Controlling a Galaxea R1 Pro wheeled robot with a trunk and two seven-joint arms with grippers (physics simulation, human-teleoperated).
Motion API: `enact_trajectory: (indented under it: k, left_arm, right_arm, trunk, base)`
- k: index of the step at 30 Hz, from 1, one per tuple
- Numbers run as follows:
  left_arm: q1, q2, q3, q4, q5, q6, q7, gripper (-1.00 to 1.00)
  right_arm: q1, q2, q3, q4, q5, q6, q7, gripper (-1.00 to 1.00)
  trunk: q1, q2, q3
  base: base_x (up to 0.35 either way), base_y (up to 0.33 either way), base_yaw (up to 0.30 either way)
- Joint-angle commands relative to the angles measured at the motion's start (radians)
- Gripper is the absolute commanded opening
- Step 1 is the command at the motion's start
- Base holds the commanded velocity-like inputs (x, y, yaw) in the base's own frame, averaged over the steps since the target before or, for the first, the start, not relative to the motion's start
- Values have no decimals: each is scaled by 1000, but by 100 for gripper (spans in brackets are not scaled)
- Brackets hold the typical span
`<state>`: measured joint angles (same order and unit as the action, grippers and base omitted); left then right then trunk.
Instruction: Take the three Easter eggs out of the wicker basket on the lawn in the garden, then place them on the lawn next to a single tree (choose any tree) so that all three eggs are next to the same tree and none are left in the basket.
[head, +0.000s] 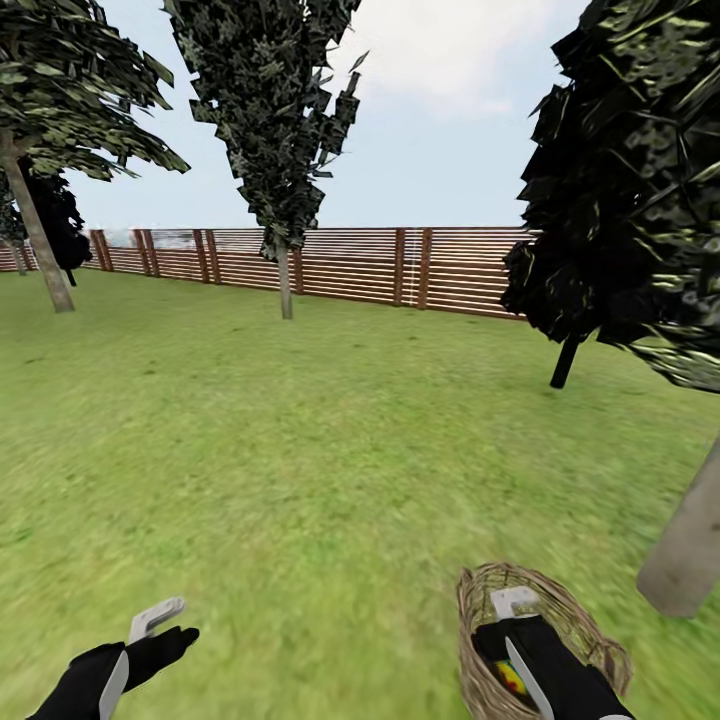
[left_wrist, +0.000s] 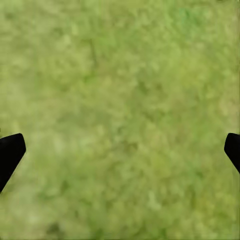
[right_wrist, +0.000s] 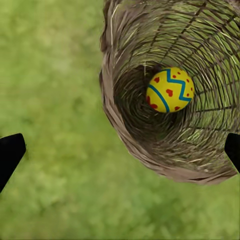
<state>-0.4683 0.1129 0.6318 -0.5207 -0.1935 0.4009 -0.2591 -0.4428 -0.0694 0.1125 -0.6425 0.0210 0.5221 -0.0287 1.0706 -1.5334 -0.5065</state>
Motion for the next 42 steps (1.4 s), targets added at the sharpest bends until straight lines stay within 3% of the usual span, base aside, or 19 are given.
enact_trajectory:
  k: [1, 11, 42]
  left_arm:
    - [-1, -1, 8, -1, -11, 4, -9, 100]
    - [-1, -1, 8, -1, -11, 2, -8, 100]
    - [-1, -1, 8, -1, -11, 1, -9, 100]
  right_arm:
    - [-1, -1, 6, -2, 2, 6, -3, 100]
    - [-1, -1, 6, -2, 2, 7, -2, 100]
    - [0, 0, 6, -2, 2, 7, -2, 100]
  trunk:
    - [0, -1, -1]
    - [0, -1, -1]
    - [0, -1, -1]
  base:
    - [257, 199, 0]
    - [226, 211, 0]
    - [37, 338, 0]
